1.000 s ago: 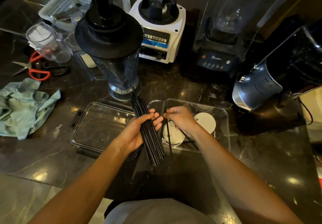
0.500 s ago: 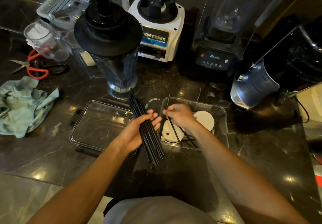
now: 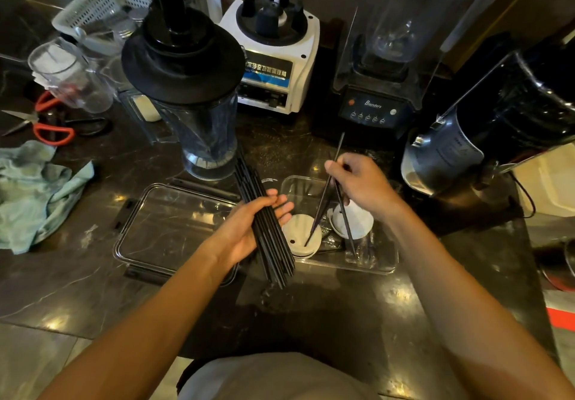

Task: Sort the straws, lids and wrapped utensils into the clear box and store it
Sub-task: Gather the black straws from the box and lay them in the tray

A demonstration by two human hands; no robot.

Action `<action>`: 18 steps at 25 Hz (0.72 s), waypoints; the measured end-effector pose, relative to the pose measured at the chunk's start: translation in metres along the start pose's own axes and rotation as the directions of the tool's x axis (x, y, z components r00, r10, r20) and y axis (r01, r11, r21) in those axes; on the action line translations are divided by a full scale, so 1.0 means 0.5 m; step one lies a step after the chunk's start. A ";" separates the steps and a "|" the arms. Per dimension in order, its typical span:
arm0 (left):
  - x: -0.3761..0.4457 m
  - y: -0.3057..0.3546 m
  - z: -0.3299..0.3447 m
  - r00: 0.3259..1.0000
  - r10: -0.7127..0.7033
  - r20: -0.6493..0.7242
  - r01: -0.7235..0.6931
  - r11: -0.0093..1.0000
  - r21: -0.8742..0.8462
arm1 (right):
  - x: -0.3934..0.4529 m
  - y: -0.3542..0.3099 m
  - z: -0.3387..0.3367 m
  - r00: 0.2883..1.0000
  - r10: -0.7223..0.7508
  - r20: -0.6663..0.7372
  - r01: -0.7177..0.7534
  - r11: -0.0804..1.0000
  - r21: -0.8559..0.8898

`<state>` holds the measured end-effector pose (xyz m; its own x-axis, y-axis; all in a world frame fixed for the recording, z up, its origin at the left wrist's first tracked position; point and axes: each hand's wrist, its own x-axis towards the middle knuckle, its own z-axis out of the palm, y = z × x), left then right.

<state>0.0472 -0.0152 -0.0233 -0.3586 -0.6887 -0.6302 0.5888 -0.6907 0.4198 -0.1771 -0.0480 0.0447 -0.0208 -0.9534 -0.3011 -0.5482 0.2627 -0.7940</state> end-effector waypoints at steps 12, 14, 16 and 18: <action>0.041 -0.020 0.085 0.972 -0.133 0.195 0.099 0.980 0.175 | 0.003 0.008 0.032 0.992 0.103 -0.068 -0.073 0.933 0.353; 0.042 -0.028 0.079 0.972 -0.148 0.181 0.115 0.977 0.178 | 0.002 0.016 0.050 0.990 0.126 -0.060 -0.095 0.924 0.370; 0.042 -0.035 0.077 0.973 -0.155 0.171 0.119 0.971 0.207 | 0.005 0.029 0.065 0.986 0.155 -0.056 -0.122 0.916 0.383; 0.042 -0.039 0.080 0.971 -0.165 0.172 0.124 0.966 0.227 | 0.010 0.042 0.076 0.981 0.183 -0.068 -0.145 0.916 0.373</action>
<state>-0.0006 -0.0249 -0.0185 -0.5703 -0.5927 -0.5688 0.3600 -0.8027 0.4754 -0.1570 -0.0419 0.0064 -0.1775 -0.8971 -0.4046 -0.1875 0.4344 -0.8810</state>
